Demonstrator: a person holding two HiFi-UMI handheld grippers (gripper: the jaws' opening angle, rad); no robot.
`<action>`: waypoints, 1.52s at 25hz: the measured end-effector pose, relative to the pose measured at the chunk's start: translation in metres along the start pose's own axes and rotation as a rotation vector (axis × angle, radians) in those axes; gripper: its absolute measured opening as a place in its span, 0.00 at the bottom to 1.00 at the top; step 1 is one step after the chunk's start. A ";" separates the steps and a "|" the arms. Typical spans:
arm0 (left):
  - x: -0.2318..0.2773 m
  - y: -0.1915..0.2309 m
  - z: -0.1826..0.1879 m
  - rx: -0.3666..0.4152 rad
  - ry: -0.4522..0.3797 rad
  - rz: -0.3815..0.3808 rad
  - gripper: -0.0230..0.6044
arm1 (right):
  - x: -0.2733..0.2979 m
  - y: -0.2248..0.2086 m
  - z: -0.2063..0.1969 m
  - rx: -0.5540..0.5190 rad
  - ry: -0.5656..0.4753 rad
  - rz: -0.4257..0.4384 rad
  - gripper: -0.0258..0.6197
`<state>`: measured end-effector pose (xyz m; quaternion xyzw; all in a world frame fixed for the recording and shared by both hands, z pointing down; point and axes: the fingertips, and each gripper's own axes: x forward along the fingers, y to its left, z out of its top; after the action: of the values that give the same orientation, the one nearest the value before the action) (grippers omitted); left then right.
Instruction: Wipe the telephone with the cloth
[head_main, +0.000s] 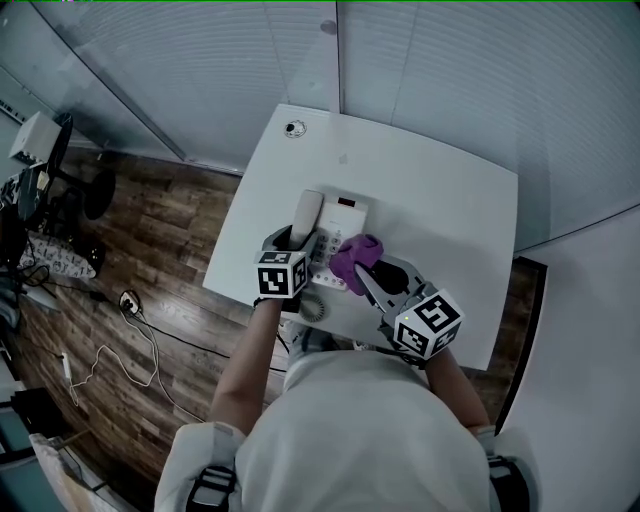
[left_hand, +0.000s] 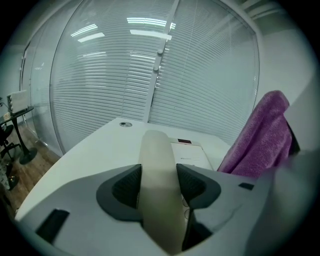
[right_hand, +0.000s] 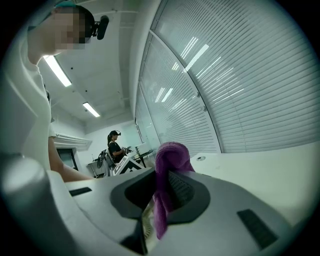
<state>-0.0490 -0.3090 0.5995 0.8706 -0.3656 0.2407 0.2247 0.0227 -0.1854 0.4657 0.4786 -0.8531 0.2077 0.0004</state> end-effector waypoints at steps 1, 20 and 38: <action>-0.002 -0.001 0.001 -0.012 -0.013 -0.012 0.40 | -0.001 0.001 0.000 -0.001 0.001 0.004 0.14; -0.102 -0.043 0.017 -0.269 -0.303 0.131 0.16 | -0.042 0.003 -0.003 -0.040 0.019 0.123 0.14; -0.179 -0.106 -0.013 -0.304 -0.347 0.071 0.07 | -0.053 0.043 -0.007 -0.068 0.004 0.153 0.14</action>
<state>-0.0836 -0.1396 0.4824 0.8417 -0.4611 0.0374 0.2784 0.0151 -0.1205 0.4463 0.4115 -0.8937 0.1789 0.0023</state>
